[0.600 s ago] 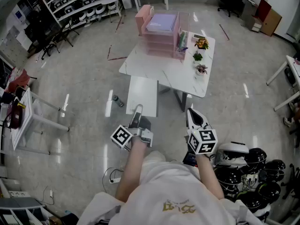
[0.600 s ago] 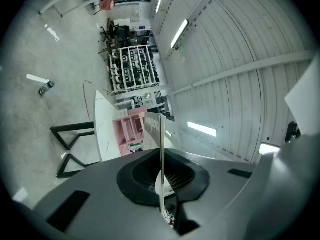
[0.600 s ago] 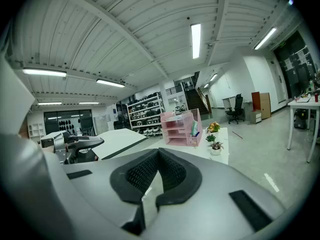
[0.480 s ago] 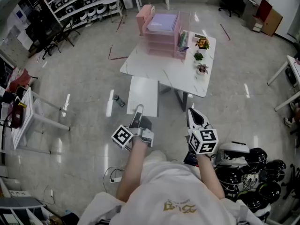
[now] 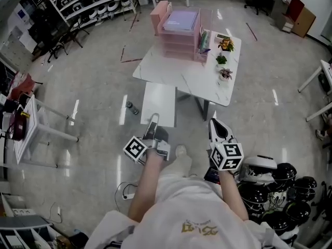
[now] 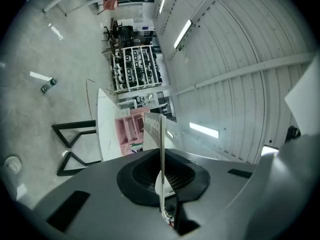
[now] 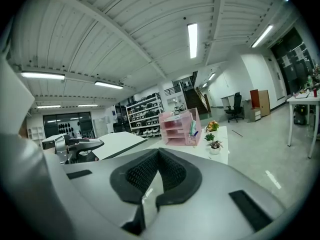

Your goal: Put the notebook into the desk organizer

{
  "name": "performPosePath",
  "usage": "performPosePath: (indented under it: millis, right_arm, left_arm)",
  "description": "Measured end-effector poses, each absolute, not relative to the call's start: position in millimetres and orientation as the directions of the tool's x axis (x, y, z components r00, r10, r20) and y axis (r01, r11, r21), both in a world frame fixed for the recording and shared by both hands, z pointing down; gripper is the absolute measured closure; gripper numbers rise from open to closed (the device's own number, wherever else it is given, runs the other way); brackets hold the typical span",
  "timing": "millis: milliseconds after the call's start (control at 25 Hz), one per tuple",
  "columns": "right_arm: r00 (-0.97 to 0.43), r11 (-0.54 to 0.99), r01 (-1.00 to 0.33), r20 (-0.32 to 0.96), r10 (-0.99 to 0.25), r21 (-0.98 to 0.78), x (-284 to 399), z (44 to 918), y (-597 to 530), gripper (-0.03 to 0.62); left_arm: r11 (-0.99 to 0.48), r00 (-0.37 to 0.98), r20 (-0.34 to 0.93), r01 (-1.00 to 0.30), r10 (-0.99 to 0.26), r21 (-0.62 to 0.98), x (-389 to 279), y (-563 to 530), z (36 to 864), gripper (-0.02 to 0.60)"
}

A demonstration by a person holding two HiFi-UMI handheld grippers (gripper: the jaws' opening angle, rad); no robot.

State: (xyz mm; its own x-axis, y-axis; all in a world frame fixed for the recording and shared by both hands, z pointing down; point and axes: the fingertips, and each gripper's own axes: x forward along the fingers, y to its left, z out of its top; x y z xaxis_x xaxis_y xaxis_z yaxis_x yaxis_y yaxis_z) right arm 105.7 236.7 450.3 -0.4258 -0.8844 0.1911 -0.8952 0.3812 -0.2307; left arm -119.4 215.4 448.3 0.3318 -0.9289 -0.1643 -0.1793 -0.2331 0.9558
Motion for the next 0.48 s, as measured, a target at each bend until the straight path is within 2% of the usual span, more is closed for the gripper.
performPosePath:
  millis: [480]
  right_arm:
    - [-0.424, 0.375, -0.9, 0.252, -0.87, -0.221, 109, 478, 117, 0.585]
  left_arm:
    - [-0.198, 0.32, -0.147, -0.133, -0.936, 0.971, -118, 82, 480, 0.557]
